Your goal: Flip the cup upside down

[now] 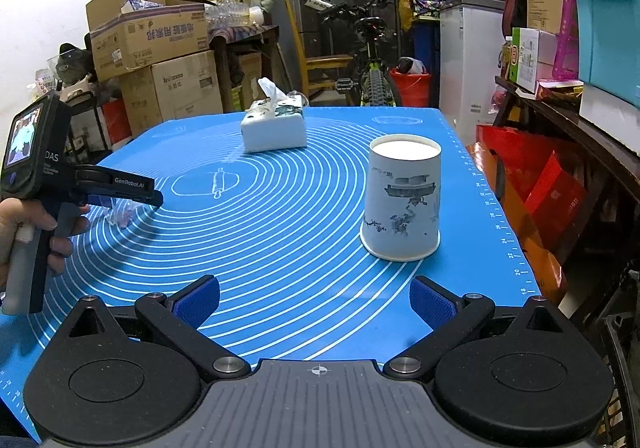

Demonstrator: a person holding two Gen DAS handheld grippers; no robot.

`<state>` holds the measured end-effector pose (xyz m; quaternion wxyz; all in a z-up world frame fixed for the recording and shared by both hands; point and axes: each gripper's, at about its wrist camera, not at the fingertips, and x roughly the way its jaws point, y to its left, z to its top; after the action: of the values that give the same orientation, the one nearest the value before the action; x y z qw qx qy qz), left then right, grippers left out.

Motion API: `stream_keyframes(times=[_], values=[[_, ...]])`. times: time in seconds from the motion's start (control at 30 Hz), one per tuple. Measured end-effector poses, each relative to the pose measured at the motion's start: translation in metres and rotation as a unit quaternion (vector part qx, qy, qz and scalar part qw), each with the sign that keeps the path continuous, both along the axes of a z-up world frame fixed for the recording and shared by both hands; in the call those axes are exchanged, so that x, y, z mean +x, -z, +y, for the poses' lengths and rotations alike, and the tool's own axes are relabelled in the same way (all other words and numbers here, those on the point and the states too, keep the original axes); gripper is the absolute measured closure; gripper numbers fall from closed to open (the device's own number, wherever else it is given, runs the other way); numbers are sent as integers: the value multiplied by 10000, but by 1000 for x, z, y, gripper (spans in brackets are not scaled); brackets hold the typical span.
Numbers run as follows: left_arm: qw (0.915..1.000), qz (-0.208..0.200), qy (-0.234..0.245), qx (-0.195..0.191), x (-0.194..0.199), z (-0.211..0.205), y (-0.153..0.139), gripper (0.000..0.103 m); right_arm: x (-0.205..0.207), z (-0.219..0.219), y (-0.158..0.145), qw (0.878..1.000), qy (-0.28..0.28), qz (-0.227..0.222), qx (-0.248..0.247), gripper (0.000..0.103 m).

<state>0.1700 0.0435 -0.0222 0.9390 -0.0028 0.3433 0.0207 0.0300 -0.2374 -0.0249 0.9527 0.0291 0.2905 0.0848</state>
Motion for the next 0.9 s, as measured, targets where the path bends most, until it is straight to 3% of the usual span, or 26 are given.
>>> stream_keyframes(times=[0.27, 0.53, 0.9], values=[[9999, -76, 45, -104, -17, -9, -9, 33, -3, 1, -3, 10000, -16, -39, -8, 2], [9996, -78, 279, -27, -67, -51, -26, 33, -11, -2, -9, 10000, 21, -97, -2, 2], [9981, 272, 549, -83, -97, -87, -10, 32, -14, -11, -7, 9998, 216, 21, -44, 2]])
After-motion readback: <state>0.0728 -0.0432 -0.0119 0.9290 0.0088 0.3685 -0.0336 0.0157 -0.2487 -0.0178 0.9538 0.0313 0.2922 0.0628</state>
